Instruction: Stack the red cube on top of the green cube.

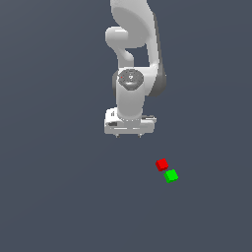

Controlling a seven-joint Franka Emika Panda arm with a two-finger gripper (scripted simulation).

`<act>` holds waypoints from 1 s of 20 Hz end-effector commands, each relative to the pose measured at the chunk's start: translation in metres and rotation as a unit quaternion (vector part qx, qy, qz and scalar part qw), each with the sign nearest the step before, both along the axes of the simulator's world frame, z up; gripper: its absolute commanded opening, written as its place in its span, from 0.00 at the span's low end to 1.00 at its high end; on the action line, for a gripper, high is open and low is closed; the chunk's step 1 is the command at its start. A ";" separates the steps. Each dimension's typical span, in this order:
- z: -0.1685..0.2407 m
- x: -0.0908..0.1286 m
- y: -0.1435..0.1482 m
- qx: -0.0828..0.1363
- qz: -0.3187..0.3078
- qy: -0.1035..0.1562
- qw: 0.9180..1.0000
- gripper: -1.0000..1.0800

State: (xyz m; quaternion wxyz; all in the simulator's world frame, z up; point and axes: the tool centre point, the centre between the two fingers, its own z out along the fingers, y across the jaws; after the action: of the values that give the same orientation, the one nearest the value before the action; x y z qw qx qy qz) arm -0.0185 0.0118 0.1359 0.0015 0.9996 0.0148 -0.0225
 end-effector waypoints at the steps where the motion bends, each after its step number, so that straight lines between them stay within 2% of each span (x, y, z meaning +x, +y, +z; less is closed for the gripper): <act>1: 0.000 0.000 0.000 0.000 0.000 0.000 1.000 0.96; 10: -0.010 0.014 0.020 0.001 0.019 -0.003 1.000 0.96; 20: -0.039 0.055 0.085 0.004 0.078 -0.012 0.997 0.96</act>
State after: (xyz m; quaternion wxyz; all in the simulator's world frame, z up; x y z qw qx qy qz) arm 0.0298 0.0843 0.1025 0.0000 0.9966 0.0820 -0.0116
